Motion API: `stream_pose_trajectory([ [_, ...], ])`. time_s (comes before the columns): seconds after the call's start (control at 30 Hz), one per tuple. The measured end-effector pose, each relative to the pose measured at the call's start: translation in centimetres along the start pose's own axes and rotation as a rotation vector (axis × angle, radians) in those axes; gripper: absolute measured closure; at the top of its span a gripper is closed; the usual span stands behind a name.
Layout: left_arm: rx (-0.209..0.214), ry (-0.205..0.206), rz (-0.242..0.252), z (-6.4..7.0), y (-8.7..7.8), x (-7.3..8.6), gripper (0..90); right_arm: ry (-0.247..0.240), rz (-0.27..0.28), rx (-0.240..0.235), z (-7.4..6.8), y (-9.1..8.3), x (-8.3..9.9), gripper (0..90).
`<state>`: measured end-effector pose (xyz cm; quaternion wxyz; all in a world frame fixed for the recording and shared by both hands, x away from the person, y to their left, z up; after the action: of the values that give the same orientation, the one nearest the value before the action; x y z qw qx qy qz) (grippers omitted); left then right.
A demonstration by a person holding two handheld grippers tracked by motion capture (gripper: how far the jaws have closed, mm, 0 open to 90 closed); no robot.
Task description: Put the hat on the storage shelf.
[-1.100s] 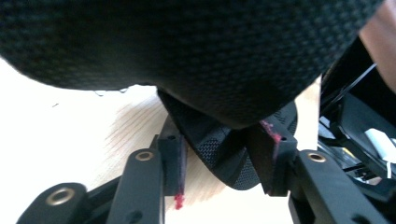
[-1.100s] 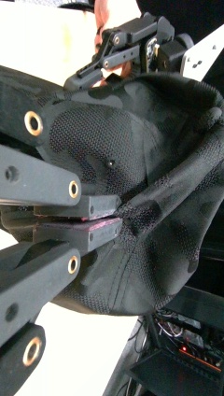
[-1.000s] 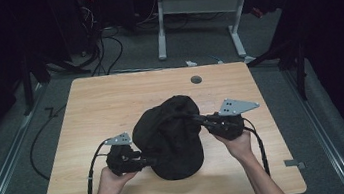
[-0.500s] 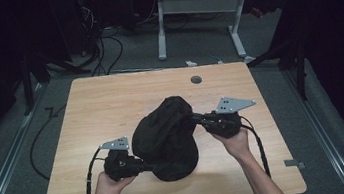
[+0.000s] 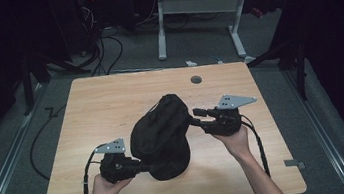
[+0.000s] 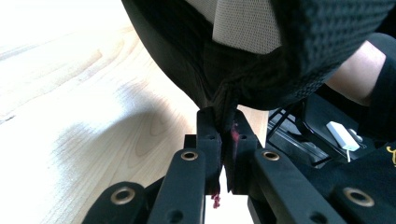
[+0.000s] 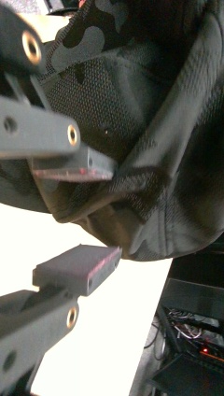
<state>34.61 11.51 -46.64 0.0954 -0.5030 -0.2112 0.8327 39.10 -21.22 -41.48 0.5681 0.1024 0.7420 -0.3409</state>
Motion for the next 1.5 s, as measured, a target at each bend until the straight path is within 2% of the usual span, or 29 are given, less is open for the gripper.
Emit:
stream_pose_trajectory([
  [0.13, -0.011, 0.000, 0.004, 0.1, 0.0, 0.0, 86.4, 0.010, -0.009, 0.024, 0.1, -0.4, 0.3, 50.3],
  [0.2, -0.011, -0.003, 0.013, 0.1, -0.1, 0.0, 86.4, 0.012, -0.033, 0.053, 0.1, -0.6, 0.6, 48.8],
  [0.4, -0.035, -0.008, 0.043, 0.0, -0.8, -0.1, 86.3, 0.031, -0.044, 0.077, 0.4, -1.2, 0.9, 47.7],
  [0.5, -0.045, -0.017, 0.060, -0.1, -1.1, -0.1, 86.3, 0.027, -0.072, 0.103, 0.3, -1.2, 1.2, 47.1],
  [0.8, -0.096, -0.022, 0.090, -0.4, -1.6, -0.5, 86.2, 0.095, -0.131, 0.187, 1.2, -1.6, 3.6, 47.0],
  [0.9, -0.109, -0.025, 0.103, -0.4, -1.7, -0.6, 86.3, 0.120, -0.128, 0.209, 1.5, -2.0, 4.3, 46.5],
  [1.0, -0.127, -0.023, 0.112, -0.4, -1.9, -0.7, 86.2, 0.139, -0.121, 0.205, 2.0, -2.4, 5.3, 44.8],
  [1.13, -0.148, -0.023, 0.124, -0.4, -2.1, -0.9, 86.2, 0.163, -0.141, 0.215, 2.4, -2.7, 6.8, 43.5],
  [1.37, -0.182, -0.030, 0.132, -0.3, -2.2, -1.7, 86.2, 0.207, -0.218, 0.297, 3.5, -3.0, 10.2, 41.2],
  [1.5, -0.194, -0.027, 0.135, -0.3, -2.1, -2.1, 86.2, 0.240, -0.259, 0.406, 4.0, -3.1, 11.9, 41.8],
])
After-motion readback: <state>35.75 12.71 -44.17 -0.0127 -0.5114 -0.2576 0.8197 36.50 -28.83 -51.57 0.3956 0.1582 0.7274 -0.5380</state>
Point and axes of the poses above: each handheld gripper's, and its own axes: y roughly forward along the jaws, x roughly out of its underside, z roughly to its right, the point moved 2 cm from there along y, roughly forward along the jaws, and after that the axes turned 1 degree about -z, right-handed, at the moved point
